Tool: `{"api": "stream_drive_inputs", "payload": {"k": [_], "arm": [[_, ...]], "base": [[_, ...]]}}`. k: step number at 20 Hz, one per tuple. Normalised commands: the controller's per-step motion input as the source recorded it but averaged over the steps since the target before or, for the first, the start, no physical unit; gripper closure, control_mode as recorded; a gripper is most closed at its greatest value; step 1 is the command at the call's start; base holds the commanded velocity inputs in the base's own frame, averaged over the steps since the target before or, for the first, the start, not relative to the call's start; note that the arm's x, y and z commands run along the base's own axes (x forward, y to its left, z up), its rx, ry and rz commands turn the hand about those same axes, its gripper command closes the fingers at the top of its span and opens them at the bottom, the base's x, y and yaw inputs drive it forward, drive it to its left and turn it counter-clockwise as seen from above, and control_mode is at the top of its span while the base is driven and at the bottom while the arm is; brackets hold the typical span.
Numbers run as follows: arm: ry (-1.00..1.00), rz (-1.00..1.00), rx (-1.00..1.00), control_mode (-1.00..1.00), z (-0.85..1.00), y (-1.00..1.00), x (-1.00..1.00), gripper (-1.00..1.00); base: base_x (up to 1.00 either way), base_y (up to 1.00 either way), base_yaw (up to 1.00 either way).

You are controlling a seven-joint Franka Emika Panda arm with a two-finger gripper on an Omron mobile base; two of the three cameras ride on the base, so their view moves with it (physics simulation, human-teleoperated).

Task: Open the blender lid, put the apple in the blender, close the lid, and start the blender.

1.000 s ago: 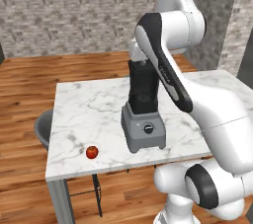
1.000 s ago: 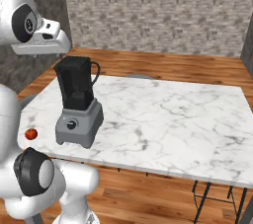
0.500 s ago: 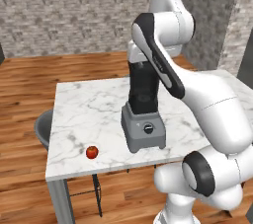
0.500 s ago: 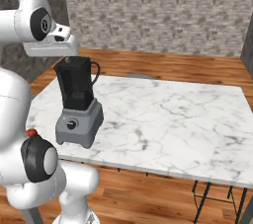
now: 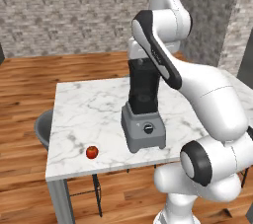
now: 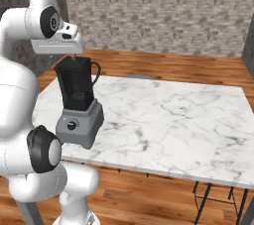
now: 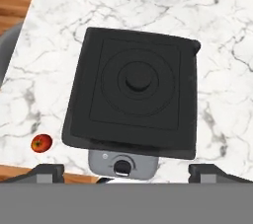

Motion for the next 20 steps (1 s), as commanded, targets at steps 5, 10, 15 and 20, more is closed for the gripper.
{"api": "stream_drive_inputs", "payload": {"k": [5,10,15,20], "arm": [[0.06,0.00,0.00,-1.00,0.00,0.07,0.40,-1.00],[0.07,0.00,0.00,-1.00,-0.02,0.00,0.35,-1.00],[0.08,0.00,0.00,-1.00,-0.09,0.00,0.27,-1.00],[0.02,0.00,0.00,-1.00,-0.20,0.00,0.00,-1.00]], "base": [[0.00,0.00,0.00],[0.00,0.00,0.00],[0.00,0.00,0.00],[0.00,0.00,0.00]]}}
